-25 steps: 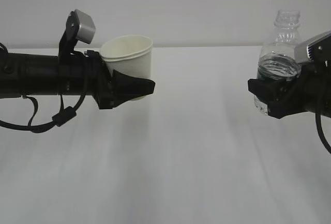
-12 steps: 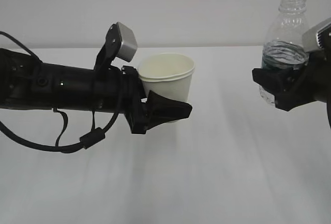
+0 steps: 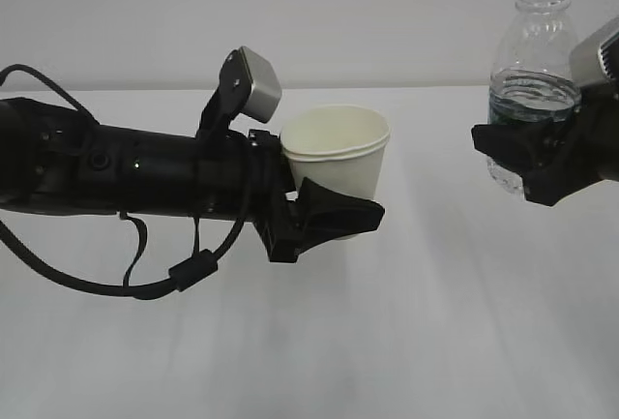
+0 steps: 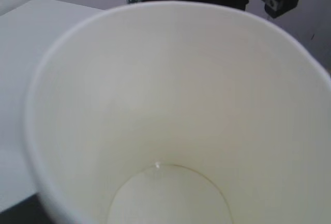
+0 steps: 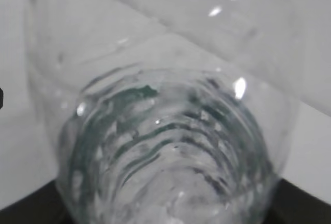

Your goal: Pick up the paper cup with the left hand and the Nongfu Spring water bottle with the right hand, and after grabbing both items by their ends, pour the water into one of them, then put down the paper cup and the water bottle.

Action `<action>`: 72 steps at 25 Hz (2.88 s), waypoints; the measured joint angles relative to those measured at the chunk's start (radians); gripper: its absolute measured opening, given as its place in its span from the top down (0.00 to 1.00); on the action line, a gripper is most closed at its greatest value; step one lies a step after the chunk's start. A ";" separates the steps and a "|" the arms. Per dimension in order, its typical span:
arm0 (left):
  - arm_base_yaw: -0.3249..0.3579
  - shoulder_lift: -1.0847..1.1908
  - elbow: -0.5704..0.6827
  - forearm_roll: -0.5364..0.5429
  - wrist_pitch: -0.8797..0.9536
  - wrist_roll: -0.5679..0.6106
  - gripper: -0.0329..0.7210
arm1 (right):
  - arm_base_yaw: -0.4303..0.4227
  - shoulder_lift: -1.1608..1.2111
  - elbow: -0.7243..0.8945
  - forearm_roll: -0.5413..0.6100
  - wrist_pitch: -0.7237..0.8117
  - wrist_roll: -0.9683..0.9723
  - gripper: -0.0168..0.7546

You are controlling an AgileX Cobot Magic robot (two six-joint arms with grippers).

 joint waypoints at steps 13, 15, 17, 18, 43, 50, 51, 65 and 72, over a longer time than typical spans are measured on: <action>-0.047 0.000 0.000 -0.032 0.011 0.058 0.35 | 0.000 -0.010 -0.070 -0.295 0.006 0.230 0.40; -0.047 0.000 0.000 -0.041 0.011 0.065 0.35 | 0.000 -0.010 -0.087 -0.347 0.004 0.267 0.40; -0.047 0.000 0.000 -0.048 0.013 0.069 0.35 | 0.000 -0.010 -0.104 -0.393 0.002 0.298 0.40; -0.047 0.000 0.000 -0.048 0.013 0.069 0.35 | 0.000 -0.010 -0.113 -0.410 0.000 0.311 0.40; -0.047 0.022 -0.042 -0.103 0.043 0.122 0.35 | 0.150 -0.010 -0.171 -0.644 0.176 0.337 0.40; -0.047 0.023 -0.047 -0.074 0.043 0.122 0.35 | 0.150 -0.010 -0.171 -0.671 0.214 0.337 0.40; -0.047 0.028 -0.047 -0.073 0.043 0.122 0.35 | 0.150 -0.010 -0.171 -0.685 0.219 0.337 0.40; -0.101 0.052 -0.047 -0.105 0.063 0.149 0.35 | 0.150 -0.010 -0.203 -0.704 0.229 0.337 0.40; -0.101 0.070 -0.047 -0.124 0.063 0.151 0.35 | 0.150 -0.010 -0.203 -0.704 0.231 0.284 0.40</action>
